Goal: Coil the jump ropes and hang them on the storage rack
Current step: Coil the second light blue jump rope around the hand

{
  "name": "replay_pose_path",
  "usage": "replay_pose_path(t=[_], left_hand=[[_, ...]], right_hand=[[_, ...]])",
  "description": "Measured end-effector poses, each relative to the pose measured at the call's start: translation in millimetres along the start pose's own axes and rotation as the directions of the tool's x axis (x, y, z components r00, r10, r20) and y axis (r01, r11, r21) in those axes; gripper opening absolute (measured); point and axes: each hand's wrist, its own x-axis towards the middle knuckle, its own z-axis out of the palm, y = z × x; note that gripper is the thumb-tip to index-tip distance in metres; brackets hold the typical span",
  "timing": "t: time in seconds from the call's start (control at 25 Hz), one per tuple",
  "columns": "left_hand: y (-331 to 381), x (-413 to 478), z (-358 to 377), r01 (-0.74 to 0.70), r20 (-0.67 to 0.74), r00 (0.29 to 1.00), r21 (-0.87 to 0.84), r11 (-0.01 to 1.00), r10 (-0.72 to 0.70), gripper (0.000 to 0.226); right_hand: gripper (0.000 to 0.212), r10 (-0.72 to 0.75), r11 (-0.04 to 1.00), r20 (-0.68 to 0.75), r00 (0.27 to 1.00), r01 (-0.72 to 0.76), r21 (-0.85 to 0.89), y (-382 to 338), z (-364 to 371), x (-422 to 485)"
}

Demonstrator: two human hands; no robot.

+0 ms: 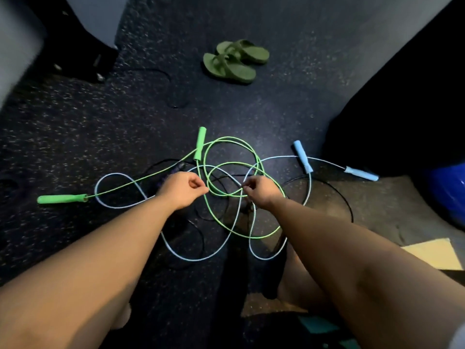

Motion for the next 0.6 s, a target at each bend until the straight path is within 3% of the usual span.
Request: replay_pose_path(t=[0.24, 0.4, 0.6], left_hand=[[49.5, 56.0, 42.6, -0.088, 0.092, 0.992, 0.043, 0.995, 0.083, 0.012], [95.3, 89.5, 93.5, -0.176, 0.200, 0.966, 0.040, 0.984, 0.165, 0.013], [114.9, 113.2, 119.5, -0.210, 0.251, 0.947, 0.024, 0.977, 0.198, 0.015]], right_hand=[[0.020, 0.262, 0.964, -0.144, 0.954, -0.252, 0.081, 76.7, -46.2, 45.4], [0.036, 0.484, 0.875, -0.245, 0.840, -0.460, 0.152, 147.7, -50.0, 61.8], [0.054, 0.637, 0.771, -0.321, 0.701, -0.573, 0.279, 187.6, -30.3, 77.5]])
